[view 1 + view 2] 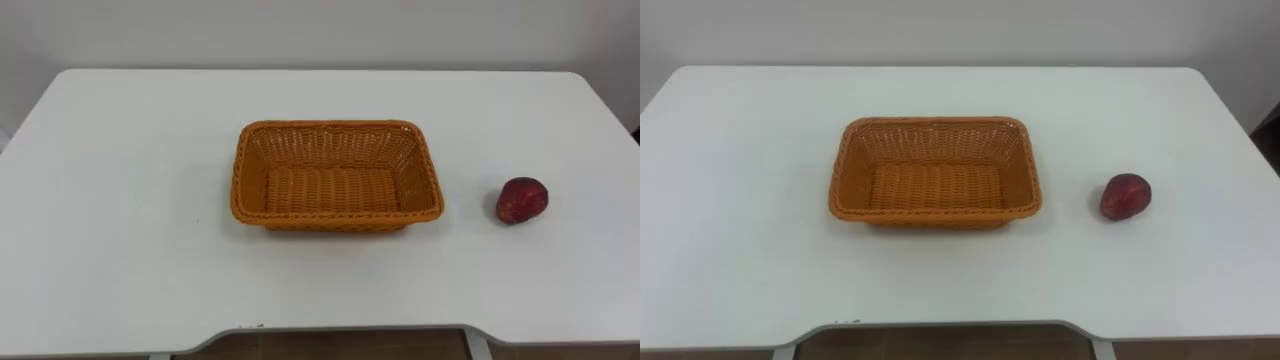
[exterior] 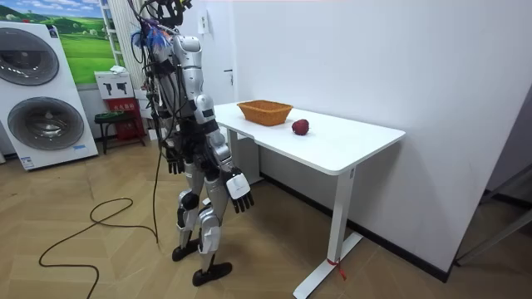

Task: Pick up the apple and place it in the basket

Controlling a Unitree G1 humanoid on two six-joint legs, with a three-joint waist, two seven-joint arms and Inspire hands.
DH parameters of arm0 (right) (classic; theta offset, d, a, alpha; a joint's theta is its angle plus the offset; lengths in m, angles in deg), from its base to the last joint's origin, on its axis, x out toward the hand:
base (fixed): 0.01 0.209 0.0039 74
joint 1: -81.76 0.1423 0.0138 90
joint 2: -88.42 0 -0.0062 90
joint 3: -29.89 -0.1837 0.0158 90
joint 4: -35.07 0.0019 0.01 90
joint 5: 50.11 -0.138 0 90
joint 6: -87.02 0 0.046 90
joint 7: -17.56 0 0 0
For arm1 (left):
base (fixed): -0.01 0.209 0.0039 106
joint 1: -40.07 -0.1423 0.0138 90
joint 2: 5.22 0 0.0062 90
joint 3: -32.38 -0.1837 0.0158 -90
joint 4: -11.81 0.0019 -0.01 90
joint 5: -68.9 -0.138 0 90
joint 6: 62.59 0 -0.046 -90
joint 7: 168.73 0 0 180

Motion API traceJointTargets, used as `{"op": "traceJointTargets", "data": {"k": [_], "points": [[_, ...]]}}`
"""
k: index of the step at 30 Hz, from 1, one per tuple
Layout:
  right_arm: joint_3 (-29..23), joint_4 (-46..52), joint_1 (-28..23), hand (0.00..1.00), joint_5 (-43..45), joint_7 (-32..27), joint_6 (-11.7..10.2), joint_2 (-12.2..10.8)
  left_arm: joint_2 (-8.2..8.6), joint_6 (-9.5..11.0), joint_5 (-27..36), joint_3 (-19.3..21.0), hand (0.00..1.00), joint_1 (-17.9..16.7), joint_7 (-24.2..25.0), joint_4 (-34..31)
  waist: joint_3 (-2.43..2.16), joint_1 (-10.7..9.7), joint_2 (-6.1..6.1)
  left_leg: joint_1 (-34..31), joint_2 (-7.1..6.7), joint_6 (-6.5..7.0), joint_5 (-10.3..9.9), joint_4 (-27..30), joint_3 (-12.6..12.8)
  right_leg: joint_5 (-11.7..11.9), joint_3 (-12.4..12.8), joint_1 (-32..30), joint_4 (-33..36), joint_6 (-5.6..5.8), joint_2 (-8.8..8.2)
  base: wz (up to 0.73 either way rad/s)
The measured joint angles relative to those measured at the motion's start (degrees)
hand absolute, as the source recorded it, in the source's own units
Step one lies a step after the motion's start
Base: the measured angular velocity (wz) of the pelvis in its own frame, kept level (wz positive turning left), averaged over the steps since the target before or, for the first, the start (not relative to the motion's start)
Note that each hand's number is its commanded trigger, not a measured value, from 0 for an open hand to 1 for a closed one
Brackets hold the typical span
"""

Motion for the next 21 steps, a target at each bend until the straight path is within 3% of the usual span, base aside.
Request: {"op": "traceJointTargets", "data": {"k": [12, 17, 21], "points": [[-1.48, -0.21, -0.18, 0.0, -5.57, -1.53, 0.13, -0.24, 0.1, 0.44, 0.13, 0.39, 0.0, 0.31, -0.18, 0.55, 0.17, -0.03, 0.04, 0.67, 0.2, -0.06, -0.29, -0.13, 0.88, 0.0, 0.93, 0.08, 0.09, 0.0, 0.27, -0.03], [-10.35, 0.73, -0.36, 0.0, -19.35, -6.33, 0.58, -0.4, 0.11, 1.84, 0.36, 3.58, 0.0, -0.14, -1.57, 0.36, 0.24, -0.99, 0.4, 1.13, 0.15, -0.04, -0.3, -0.28, 1.55, 0.0, 1.56, 0.19, 0.17, 0.02, 0.26, -0.06], [-22.88, 8.19, -0.95, 0.0, -36.27, -12.09, 1.13, -0.29, 0.07, 3.19, 2.53, 8.71, 0.0, -1.5, -2.35, -0.92, 0.13, -3.6, 0.4, 1.56, 0.07, 0.01, -0.34, -0.38, 1.74, -0.07, 1.72, -0.03, 0.26, 0.11, 0.19, -0.04]]}}
